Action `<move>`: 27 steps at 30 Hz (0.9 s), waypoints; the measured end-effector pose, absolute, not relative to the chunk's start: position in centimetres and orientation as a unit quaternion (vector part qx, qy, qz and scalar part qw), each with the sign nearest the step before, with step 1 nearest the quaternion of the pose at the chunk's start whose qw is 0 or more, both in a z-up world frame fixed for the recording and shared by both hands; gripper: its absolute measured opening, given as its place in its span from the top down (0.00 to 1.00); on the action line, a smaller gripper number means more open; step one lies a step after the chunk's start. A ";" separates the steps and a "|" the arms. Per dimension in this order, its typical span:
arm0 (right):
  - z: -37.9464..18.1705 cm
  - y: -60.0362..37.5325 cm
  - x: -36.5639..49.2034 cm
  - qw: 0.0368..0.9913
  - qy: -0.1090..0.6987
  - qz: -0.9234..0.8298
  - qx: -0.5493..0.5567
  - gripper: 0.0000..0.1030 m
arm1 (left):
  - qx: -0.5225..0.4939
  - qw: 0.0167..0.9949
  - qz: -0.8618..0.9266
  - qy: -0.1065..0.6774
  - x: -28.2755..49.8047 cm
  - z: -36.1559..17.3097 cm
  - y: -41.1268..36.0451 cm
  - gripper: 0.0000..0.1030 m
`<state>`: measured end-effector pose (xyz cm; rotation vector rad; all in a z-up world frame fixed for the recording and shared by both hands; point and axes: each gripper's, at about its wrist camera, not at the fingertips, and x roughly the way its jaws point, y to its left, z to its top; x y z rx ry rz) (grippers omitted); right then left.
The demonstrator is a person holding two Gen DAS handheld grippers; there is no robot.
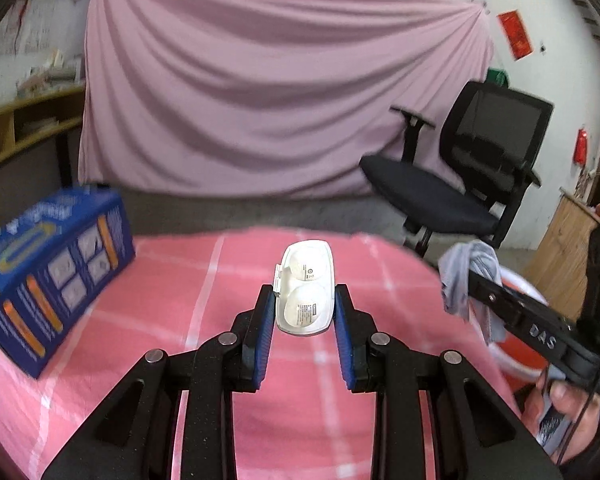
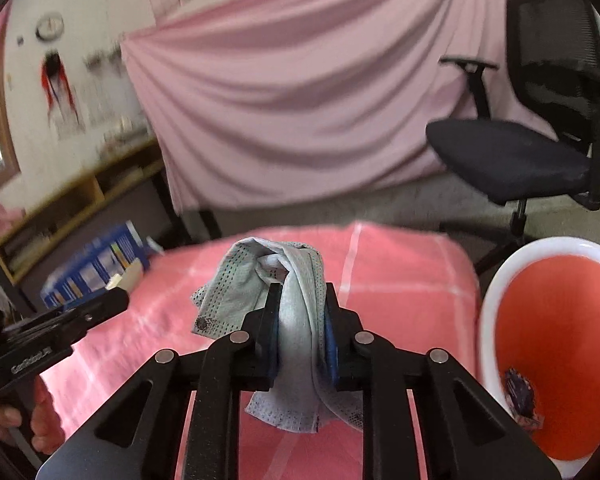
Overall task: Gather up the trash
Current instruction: 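Carry case and cloth over the orange bucket and open both tools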
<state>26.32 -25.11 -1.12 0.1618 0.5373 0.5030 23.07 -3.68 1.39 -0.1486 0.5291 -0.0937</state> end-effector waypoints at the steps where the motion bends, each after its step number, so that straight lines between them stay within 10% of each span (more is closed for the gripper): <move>1: -0.8 -25.5 25.9 0.934 0.249 0.242 0.082 0.85 | -0.069 0.965 -0.049 0.248 22.9 1.9 -4.2 0.76; 16: 4.3 -34.3 20.5 0.978 0.046 0.145 0.139 0.83 | -0.007 0.981 -0.151 0.125 22.1 6.8 -13.8 0.76; 27: 3.8 -40.7 19.7 0.988 0.045 0.043 0.143 0.82 | 0.010 0.966 -0.230 0.121 24.1 7.1 -22.4 0.76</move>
